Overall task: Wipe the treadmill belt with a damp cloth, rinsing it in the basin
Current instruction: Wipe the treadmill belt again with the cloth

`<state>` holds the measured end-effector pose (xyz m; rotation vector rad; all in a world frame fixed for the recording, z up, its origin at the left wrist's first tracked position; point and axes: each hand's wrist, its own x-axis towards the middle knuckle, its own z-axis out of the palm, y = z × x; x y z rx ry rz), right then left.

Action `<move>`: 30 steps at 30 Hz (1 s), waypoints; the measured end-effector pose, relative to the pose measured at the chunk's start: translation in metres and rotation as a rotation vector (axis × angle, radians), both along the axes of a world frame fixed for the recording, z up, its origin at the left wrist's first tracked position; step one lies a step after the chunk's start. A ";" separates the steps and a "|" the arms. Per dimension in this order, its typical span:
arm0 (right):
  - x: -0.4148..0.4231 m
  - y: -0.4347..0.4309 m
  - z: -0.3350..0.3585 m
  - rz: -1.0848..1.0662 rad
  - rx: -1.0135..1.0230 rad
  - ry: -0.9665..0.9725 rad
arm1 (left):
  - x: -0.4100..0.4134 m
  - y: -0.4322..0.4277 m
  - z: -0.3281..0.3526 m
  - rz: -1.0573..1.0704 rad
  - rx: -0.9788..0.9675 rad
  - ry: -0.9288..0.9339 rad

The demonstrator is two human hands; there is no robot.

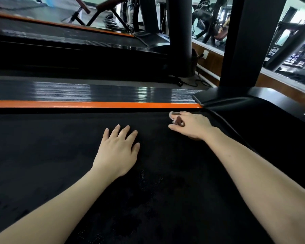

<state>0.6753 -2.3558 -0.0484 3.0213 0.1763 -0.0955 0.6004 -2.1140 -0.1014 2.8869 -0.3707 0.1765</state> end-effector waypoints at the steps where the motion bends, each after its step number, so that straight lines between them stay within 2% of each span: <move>1: -0.001 -0.005 -0.001 -0.001 0.027 -0.008 | 0.001 0.000 -0.001 0.002 0.000 -0.001; 8: -0.017 0.010 -0.022 0.153 0.134 -0.123 | 0.003 -0.003 -0.003 0.013 0.002 -0.011; 14: -0.138 0.033 -0.019 0.460 0.140 -0.065 | 0.006 -0.002 -0.002 0.009 -0.003 -0.024; 16: -0.170 0.027 -0.023 0.499 0.137 -0.069 | 0.005 -0.001 -0.002 0.008 -0.013 -0.027; 20: -0.159 0.033 -0.023 0.381 0.185 -0.072 | 0.010 -0.001 0.003 -0.004 -0.057 0.008; 24: -0.094 0.046 -0.026 0.058 0.180 -0.069 | -0.015 0.009 0.026 0.032 -0.297 -0.029; 27: -0.075 0.052 -0.027 -0.021 0.204 -0.080 | -0.075 0.023 0.038 -0.001 -0.230 -0.100; 30: -0.095 0.059 -0.025 -0.024 0.169 -0.105 | -0.144 0.039 0.029 -0.036 -0.048 -0.118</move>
